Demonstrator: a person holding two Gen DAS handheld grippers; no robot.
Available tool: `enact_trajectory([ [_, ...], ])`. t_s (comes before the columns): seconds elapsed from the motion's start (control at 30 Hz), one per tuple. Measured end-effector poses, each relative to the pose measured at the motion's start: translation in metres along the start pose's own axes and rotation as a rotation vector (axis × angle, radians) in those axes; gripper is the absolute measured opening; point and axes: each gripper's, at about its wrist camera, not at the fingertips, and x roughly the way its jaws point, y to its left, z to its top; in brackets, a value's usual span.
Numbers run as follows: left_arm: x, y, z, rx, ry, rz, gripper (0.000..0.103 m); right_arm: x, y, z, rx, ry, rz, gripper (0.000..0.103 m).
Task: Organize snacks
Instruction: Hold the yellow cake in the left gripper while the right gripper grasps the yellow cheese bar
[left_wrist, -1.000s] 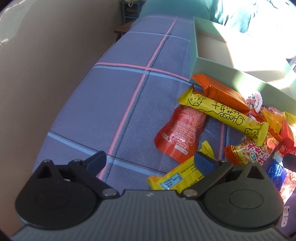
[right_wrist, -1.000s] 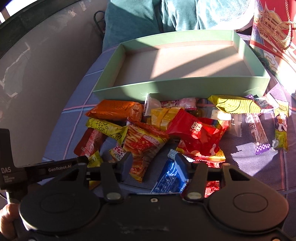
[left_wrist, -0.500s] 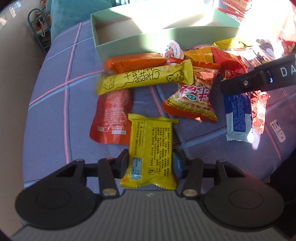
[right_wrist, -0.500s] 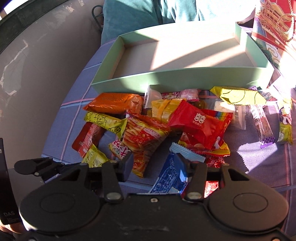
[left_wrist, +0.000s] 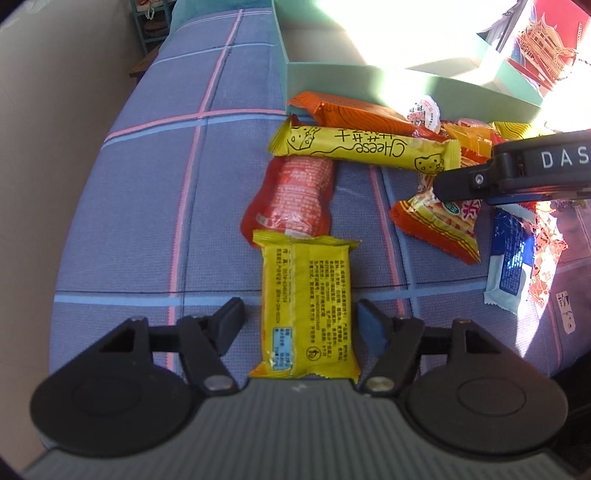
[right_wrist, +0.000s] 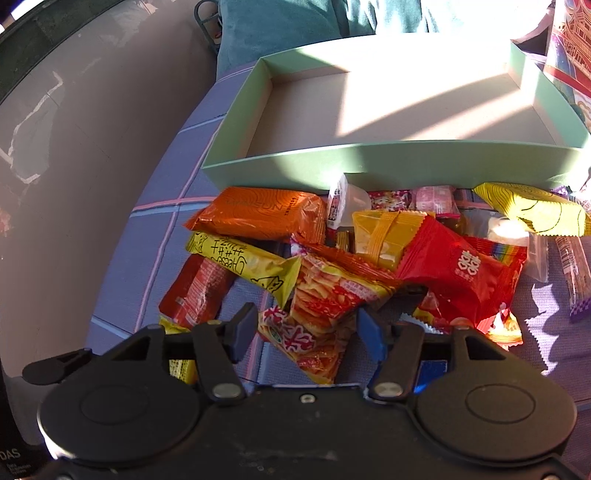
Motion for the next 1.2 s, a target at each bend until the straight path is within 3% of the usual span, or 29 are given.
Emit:
enact_trajectory([
  [0.1, 0.003, -0.001, 0.002, -0.003, -0.01, 0.014, 0.066, 0.014, 0.002, -0.001, -0.005, 0.001, -0.028, 0.06],
  [0.17, -0.001, -0.001, 0.002, 0.002, -0.028, 0.021, 0.047, 0.013, 0.003, -0.005, -0.022, -0.003, -0.021, 0.041],
  [0.37, -0.006, 0.005, 0.002, -0.05, -0.011, -0.009, 0.047, -0.01, -0.003, -0.014, -0.066, -0.025, -0.001, 0.016],
  [0.5, -0.017, 0.001, 0.001, -0.041, -0.028, -0.017, 0.047, -0.022, -0.01, -0.017, -0.056, -0.025, 0.014, 0.011],
  [0.7, -0.016, -0.006, 0.0, -0.035, -0.017, -0.015, 0.047, -0.027, -0.011, -0.018, -0.06, -0.021, 0.016, 0.015],
  [0.77, -0.018, -0.002, -0.002, -0.057, -0.025, -0.012, 0.047, -0.033, -0.009, -0.018, -0.077, -0.047, 0.018, 0.03],
  [0.83, -0.018, 0.006, -0.002, -0.085, -0.031, -0.002, 0.047, -0.039, -0.004, -0.015, -0.105, -0.084, 0.022, 0.036],
  [0.97, -0.012, 0.025, -0.004, -0.155, -0.02, 0.02, 0.047, -0.04, 0.016, -0.002, -0.163, -0.107, 0.073, 0.036],
  [1.1, -0.012, 0.04, -0.004, -0.191, -0.03, 0.021, 0.047, -0.013, 0.048, 0.01, -0.269, -0.061, 0.176, 0.038],
  [1.2, -0.012, 0.052, -0.004, -0.201, -0.038, 0.03, 0.047, 0.013, 0.066, 0.006, -0.384, -0.007, 0.178, 0.048],
])
